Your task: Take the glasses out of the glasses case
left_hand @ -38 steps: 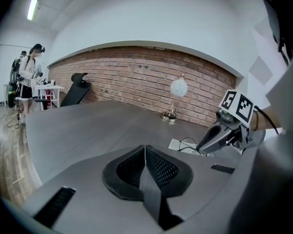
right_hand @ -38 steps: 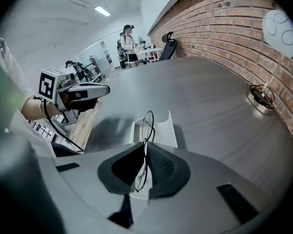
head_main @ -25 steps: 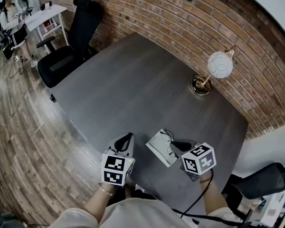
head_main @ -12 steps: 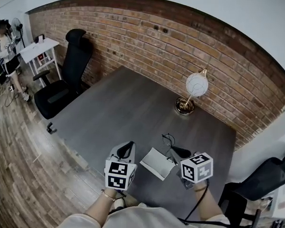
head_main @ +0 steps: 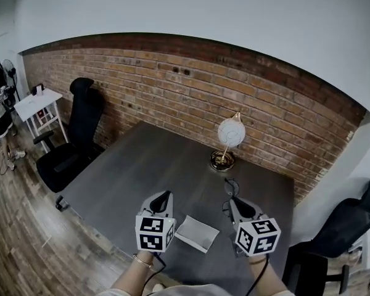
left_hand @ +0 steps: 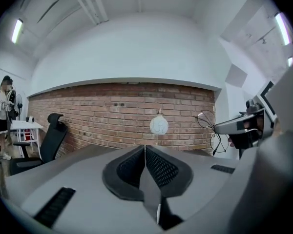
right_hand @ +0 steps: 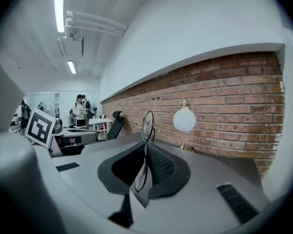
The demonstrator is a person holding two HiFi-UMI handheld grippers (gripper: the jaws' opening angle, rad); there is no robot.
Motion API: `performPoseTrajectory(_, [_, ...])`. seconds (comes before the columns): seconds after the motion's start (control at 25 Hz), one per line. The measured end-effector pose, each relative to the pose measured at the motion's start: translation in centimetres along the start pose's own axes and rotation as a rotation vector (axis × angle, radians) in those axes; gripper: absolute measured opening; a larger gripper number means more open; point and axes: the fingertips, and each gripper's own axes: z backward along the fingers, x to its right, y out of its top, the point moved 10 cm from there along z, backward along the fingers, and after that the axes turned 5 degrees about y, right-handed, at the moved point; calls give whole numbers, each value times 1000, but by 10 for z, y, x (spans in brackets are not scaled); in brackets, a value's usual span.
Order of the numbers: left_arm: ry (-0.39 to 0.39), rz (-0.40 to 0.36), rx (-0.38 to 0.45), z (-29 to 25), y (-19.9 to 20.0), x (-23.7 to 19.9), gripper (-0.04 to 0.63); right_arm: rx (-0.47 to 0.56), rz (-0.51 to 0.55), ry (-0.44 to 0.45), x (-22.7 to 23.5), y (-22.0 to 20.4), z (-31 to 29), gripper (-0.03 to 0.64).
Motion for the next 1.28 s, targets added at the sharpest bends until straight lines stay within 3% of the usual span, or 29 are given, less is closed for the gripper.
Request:
performPoseTrajectory(0.28, [-25,-8,53,-16,20,13,25,181,-26,-223,15,5,28,48])
performPoseTrajectory(0.48, [-43,-9,51,-23,17,24,25,234,-72,-321,25,-3,42,48])
performPoseTrajectory(1.28, [-57,-16,34,-28,8,31,25,225,-92,-354,30,-13,47,48])
